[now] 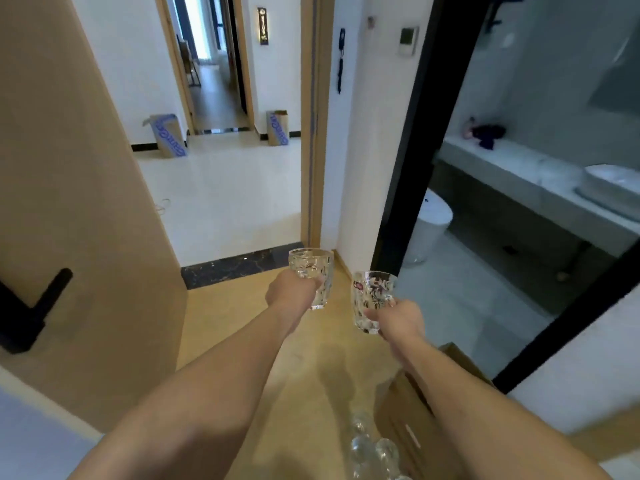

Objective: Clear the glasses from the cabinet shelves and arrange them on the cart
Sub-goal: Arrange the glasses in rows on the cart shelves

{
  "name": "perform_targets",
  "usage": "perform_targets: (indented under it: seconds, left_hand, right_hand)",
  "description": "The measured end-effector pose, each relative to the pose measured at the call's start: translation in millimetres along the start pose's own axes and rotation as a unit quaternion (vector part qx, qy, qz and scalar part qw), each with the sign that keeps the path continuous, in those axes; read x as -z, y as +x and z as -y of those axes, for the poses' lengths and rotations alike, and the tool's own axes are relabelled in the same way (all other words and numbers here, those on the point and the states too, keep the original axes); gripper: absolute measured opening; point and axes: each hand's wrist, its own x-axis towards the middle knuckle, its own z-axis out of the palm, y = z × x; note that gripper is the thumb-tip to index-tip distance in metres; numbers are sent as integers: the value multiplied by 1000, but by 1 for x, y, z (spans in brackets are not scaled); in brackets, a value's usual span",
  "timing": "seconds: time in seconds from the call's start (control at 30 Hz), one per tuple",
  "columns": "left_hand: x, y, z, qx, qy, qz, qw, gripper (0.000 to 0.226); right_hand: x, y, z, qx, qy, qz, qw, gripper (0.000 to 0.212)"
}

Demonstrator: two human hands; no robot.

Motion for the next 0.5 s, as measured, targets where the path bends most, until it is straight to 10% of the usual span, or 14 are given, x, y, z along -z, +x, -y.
perform_targets:
  seconds: [0.5]
  left_hand:
    - [-63, -126, -76, -308, 131, 228, 914, 30]
  right_hand:
    - [158, -120, -45, -24, 108, -289, 951, 29]
